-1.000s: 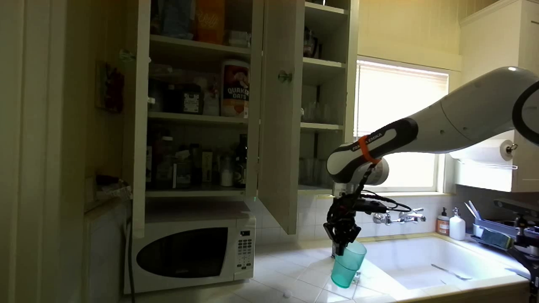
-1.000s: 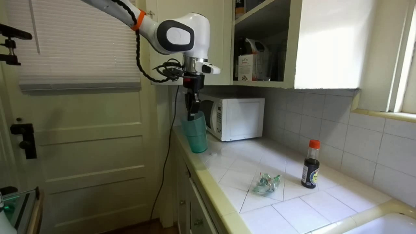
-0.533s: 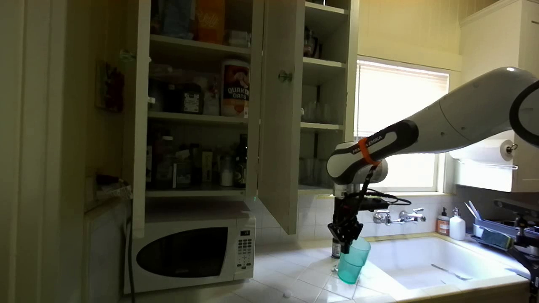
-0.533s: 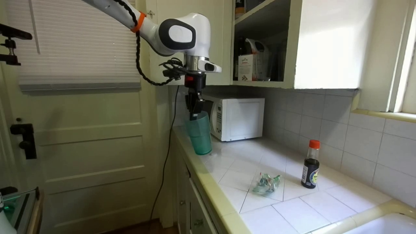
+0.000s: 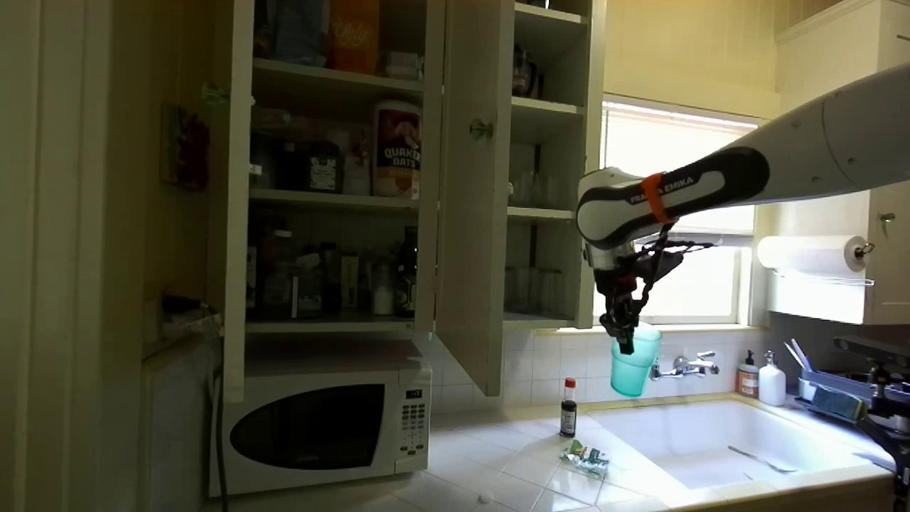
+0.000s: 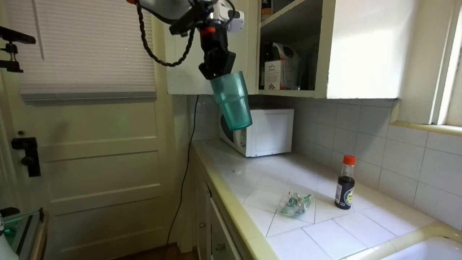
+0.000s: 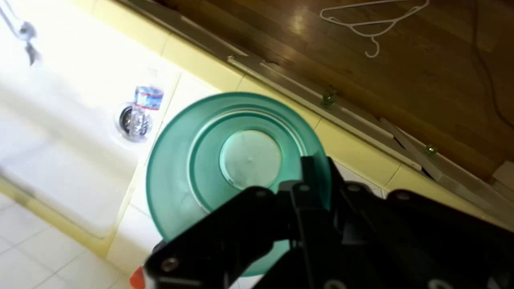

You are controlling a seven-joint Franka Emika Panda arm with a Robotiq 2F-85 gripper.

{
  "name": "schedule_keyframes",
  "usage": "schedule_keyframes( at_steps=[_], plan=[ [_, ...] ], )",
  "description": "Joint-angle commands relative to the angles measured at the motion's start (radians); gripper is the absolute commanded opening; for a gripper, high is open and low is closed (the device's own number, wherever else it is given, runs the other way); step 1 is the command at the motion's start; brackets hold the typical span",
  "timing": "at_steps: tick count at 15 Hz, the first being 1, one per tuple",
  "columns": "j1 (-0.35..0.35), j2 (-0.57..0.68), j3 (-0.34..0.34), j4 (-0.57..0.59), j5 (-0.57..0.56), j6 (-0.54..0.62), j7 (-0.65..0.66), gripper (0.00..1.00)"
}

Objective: Open the cupboard then put the cup inside

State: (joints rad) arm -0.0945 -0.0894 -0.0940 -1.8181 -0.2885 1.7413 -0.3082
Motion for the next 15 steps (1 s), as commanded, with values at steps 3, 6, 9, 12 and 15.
schedule_keyframes(
  at_steps=[3,6,9,12,15],
  plan=[
    [0.004,0.023,-0.037,0.162,0.142,0.051,-0.206,0.02],
    [-0.002,0.051,-0.053,0.201,0.323,-0.015,-0.245,0.02],
    [-0.015,0.073,-0.05,0.241,0.283,-0.155,-0.17,0.02],
    [-0.016,0.063,-0.044,0.218,0.251,-0.146,-0.138,0.07],
    [-0.018,0.067,-0.043,0.227,0.226,-0.169,-0.087,0.07]
  ],
)
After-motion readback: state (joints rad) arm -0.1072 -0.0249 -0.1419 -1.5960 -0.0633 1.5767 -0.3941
